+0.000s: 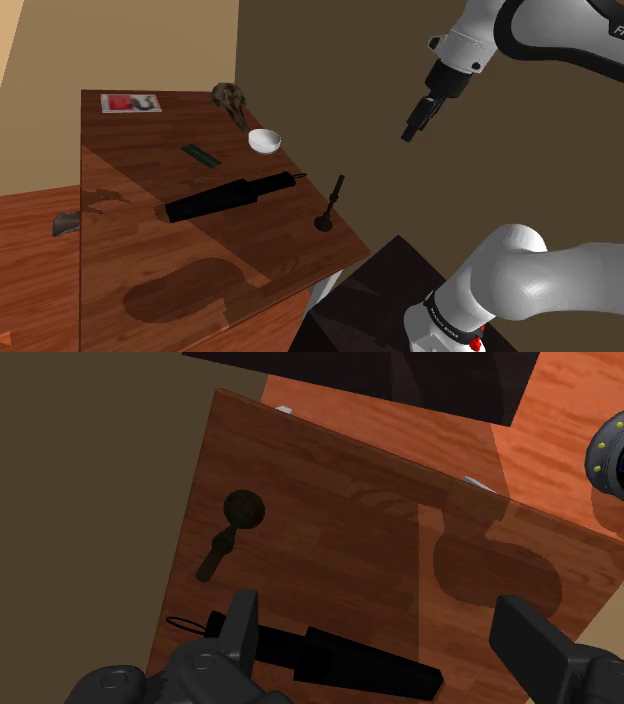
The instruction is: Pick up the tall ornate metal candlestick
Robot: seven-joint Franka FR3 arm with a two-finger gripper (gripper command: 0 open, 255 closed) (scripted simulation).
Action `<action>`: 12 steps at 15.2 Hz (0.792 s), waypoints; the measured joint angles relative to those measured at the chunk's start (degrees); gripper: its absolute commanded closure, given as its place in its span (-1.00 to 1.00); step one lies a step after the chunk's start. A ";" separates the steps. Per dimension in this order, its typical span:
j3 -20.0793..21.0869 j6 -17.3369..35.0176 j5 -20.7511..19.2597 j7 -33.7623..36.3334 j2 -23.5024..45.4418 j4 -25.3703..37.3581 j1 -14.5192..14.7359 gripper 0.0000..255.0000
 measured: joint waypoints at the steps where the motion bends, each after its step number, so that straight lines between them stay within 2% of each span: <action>1: 0.00 0.00 0.00 0.00 0.00 0.00 0.00 -1.00; 7: -3.74 10.52 -1.03 -3.51 -0.61 -9.24 -0.49 -1.00; 12: -8.13 22.12 -2.13 -7.57 1.91 -16.47 -1.16 -1.00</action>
